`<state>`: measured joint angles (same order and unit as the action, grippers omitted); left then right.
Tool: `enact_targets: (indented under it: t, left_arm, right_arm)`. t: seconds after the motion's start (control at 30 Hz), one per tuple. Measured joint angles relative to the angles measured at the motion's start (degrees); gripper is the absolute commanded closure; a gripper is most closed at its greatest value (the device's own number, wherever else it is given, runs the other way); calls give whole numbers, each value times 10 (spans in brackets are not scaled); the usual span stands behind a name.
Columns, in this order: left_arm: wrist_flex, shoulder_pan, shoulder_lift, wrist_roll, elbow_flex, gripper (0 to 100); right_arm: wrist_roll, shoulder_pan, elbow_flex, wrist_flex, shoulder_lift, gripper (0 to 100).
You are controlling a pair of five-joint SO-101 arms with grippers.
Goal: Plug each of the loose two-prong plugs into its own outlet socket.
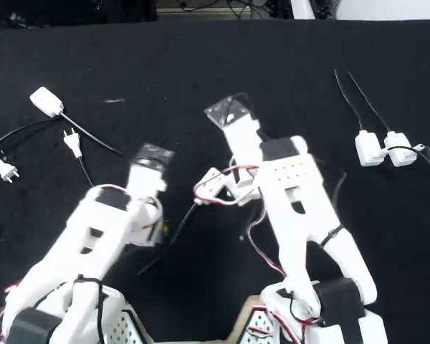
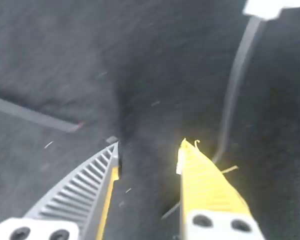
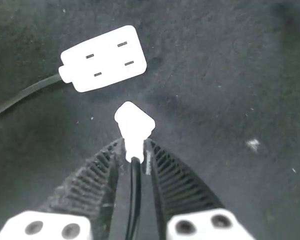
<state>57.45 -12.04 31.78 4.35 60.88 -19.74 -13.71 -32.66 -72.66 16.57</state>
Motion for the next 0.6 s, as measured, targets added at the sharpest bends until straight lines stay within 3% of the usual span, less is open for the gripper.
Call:
enact_targets:
  t: [0.2,0.37,0.6]
  left_arm:
    - [26,63,37,0,9,802]
    - [-57,67,41,-23,75,802]
    - [-90,67,42,-40,81,802]
  right_arm:
    - [82,1,128,-72,-6,988]
    - [167,-18,165,-79,-64,988]
    - [198,-41,204,-91,-130,988]
